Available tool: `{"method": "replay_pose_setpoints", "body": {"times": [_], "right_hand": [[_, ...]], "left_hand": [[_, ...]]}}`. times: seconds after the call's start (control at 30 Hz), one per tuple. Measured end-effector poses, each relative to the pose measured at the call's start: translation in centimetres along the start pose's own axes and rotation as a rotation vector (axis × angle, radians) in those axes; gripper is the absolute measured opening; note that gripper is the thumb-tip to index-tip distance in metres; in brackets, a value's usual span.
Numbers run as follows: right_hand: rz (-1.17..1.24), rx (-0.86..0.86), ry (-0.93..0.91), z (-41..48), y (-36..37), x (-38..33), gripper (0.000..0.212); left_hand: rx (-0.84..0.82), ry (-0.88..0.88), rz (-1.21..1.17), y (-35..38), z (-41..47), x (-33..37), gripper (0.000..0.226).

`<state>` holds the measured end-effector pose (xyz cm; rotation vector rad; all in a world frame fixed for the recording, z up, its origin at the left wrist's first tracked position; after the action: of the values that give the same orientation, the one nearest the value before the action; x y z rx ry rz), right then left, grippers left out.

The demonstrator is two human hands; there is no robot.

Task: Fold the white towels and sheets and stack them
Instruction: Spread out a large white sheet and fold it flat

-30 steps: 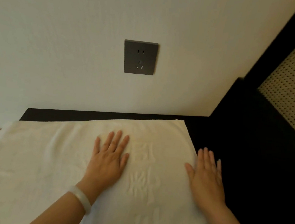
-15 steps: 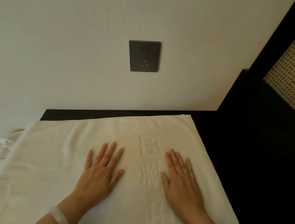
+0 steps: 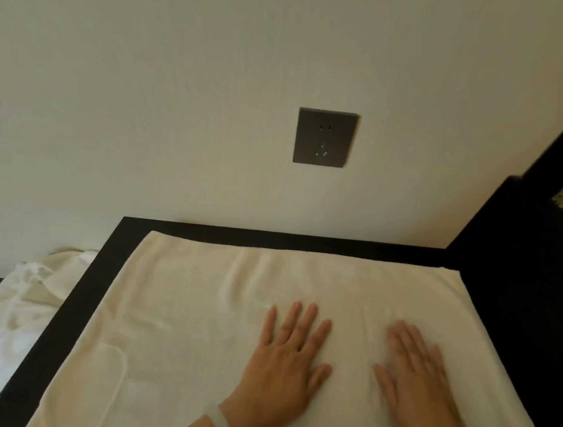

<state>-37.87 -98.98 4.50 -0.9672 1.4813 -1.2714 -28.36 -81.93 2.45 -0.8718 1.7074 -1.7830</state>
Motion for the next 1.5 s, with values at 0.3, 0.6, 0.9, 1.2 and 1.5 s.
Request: {"method": "replay_pose_setpoints", "body": {"times": [0.3,0.6,0.9,1.2,1.5], "right_hand": [[0.014,0.039,-0.236,12.6,3.1,-11.9,0.059],[-0.013,0.004,-0.238,12.7,4.4,-11.6,0.069],[0.063,0.030,-0.246,12.7,4.2,-11.6,0.062],[0.081,0.020,-0.342,12.8,4.3,-10.9,0.058],[-0.017,0.005,0.081,12.8,0.3,11.8,0.059]], "left_hand": [[-0.049,0.033,0.115,-1.0,1.8,-8.9,0.057],[-0.099,-0.628,-0.006,-2.4,7.3,-24.6,0.058],[-0.084,-0.463,0.033,-0.9,4.2,-16.2,0.060],[0.020,-0.208,-0.079,-1.1,5.4,-7.4,0.063],[0.029,-0.277,-0.063,-0.2,5.6,-7.8,0.067]]}}
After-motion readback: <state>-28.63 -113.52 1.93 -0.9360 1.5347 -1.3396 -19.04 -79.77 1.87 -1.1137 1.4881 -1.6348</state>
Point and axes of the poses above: each hand's wrist, its own z-axis towards the middle knuckle, its own y-axis out of the palm, x = y × z, the point moved 5 cm from there along z, towards the middle knuckle, and after that the axes turned 10 degrees about -y, right-handed, at the moved point
